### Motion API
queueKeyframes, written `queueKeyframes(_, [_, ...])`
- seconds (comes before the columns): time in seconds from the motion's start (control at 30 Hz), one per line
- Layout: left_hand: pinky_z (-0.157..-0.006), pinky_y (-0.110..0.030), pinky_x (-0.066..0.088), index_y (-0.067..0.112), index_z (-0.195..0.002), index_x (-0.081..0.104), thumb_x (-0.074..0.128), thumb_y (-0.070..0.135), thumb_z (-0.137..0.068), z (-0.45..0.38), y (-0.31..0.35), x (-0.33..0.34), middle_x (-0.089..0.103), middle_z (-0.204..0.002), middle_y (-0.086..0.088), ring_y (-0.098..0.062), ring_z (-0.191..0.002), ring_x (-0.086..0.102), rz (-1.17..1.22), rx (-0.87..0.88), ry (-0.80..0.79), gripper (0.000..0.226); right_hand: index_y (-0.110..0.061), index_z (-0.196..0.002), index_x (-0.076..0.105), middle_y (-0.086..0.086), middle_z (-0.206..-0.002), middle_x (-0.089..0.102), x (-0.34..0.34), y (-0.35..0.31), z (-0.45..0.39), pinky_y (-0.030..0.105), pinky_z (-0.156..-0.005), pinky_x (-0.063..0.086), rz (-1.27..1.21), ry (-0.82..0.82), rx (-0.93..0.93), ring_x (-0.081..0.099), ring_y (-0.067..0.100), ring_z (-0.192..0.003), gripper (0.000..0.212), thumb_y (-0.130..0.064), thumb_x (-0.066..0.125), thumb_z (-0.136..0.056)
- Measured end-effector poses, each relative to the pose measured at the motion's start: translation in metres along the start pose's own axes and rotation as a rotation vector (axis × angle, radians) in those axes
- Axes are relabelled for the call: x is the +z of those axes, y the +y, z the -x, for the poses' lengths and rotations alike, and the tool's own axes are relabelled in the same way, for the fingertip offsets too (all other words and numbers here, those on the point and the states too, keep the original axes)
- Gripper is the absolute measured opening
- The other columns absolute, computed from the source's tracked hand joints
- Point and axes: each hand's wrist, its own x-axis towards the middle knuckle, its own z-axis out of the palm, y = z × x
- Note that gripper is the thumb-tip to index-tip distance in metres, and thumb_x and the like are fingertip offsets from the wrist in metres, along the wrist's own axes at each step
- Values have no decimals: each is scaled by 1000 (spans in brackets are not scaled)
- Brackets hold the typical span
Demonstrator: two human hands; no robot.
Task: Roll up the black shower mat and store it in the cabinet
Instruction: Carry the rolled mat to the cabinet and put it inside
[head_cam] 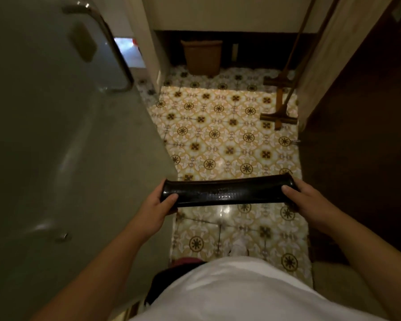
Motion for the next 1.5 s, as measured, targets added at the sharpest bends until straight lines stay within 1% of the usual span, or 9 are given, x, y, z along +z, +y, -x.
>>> queueKeyframes(0.13, [-80,-23,52,18,-139,42,48,15,-99,-55,27,22,57,-123,-4,-16,-108,57,-60,-26,-27,41,-35,-132,48,-4,-107,61,-35,-23,-51,21,-64,45,15,-14,38,56,11,-85,35,-35,47,-97])
queueKeyframes(0.27, [-89,-28,47,20,-148,30,46,23,-99,-104,40,30,48,-139,-4,-15,-118,51,-36,-72,-12,52,-41,-121,54,-6,-100,61,-54,-34,-88,24,-63,41,6,-24,49,54,8,-78,25,-40,46,-97])
queueKeyframes(0.4, [-97,-35,42,22,-151,24,48,30,-98,-155,48,26,41,-148,-8,-25,-132,43,-45,-121,-49,58,-31,-124,53,-3,-96,60,-65,-50,-132,28,-64,40,13,-10,58,53,12,-77,27,-35,44,-99])
queueKeyframes(0.5, [-93,-33,43,23,-149,27,49,29,-98,-196,55,20,47,-142,-8,-22,-127,47,-23,-117,-68,56,-33,-121,55,-1,-102,60,-69,-68,-172,30,-68,41,-1,-17,67,55,16,-85,24,-32,44,-99])
queueKeyframes(0.67, [-80,-19,50,27,-148,29,56,27,-95,-277,81,9,54,-126,17,3,-105,59,26,-95,1,60,-21,-121,57,7,-99,58,-70,-108,-253,29,-64,40,-18,34,71,50,22,-82,25,-27,47,-99])
queueKeyframes(0.8, [-97,-37,49,17,-148,33,59,19,-93,-328,106,-3,54,-130,3,-10,-112,56,58,-65,98,60,-18,-124,55,8,-104,61,-72,-143,-307,30,-66,43,-49,40,88,55,22,-86,29,-26,50,-97])
queueKeyframes(0.93, [-77,-29,57,17,-145,37,59,11,-93,-368,130,-16,56,-121,1,-14,-99,63,193,-104,139,57,-25,-120,59,4,-104,64,-75,-184,-364,32,-67,45,-22,42,81,59,19,-87,26,-28,54,-95])
queueKeyframes(1.33, [-75,-25,56,18,-142,43,64,13,-90,-476,151,-60,56,-127,-4,-18,-106,62,314,-139,438,56,-40,-101,69,-3,-88,62,-54,-268,-567,30,-60,43,126,-244,-3,56,15,-70,16,-36,56,-93])
queueKeyframes(1.5, [-78,-24,56,20,-144,41,66,19,-89,-528,171,-72,53,-131,-1,-18,-113,58,344,-180,587,60,-28,-108,67,5,-90,60,-44,-314,-672,34,-60,41,213,-403,-11,50,20,-72,20,-35,56,-93])
